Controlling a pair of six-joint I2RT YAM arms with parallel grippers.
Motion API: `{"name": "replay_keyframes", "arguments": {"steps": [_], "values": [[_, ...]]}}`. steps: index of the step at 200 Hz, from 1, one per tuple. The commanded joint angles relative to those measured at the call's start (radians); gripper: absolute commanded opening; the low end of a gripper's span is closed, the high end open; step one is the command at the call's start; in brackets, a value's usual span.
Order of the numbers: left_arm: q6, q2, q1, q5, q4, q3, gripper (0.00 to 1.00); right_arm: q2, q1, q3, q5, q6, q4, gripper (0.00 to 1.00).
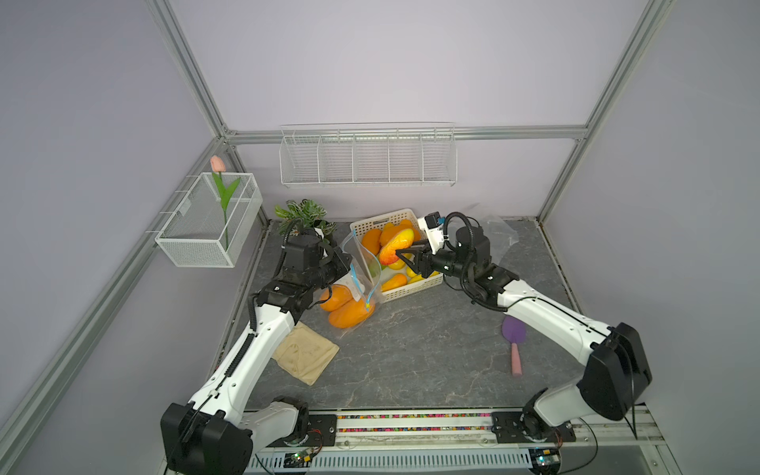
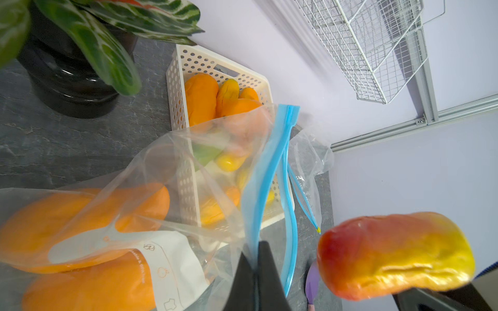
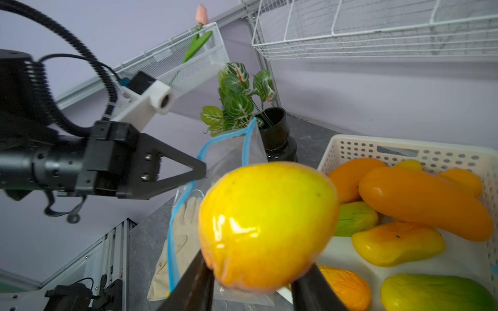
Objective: Place the mango in a zip-top bag and seal the zipper
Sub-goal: Place the mango in the zipper food storage bag, then pick up the mango from the basket.
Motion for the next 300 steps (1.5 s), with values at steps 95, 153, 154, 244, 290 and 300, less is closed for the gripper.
{"name": "replay_keyframes", "arguments": {"steps": [95,153,154,244,290,300], "values": [[0.032,-0.026,0.005,-0.018,-0.061,0.104,0.0,0.165,0.118,0.206,0.119,-0.256,-0.253,0.96],[0.065,-0.059,0.007,-0.077,-0.097,0.099,0.0,0.095,-0.04,0.109,0.217,0.097,-0.266,0.91],[0.063,-0.059,0.007,-0.078,-0.097,0.099,0.0,0.102,-0.044,0.114,0.22,0.105,-0.274,0.91],[0.071,-0.088,0.007,-0.096,-0.111,0.074,0.0,0.691,-0.102,0.65,0.342,0.269,-0.667,0.81],[0.078,-0.089,0.007,-0.104,-0.117,0.069,0.0,0.867,-0.103,0.809,0.42,0.284,-0.753,0.81],[0.081,-0.09,0.008,-0.109,-0.119,0.07,0.0,0.887,-0.103,0.827,0.415,0.285,-0.744,0.81]]}}
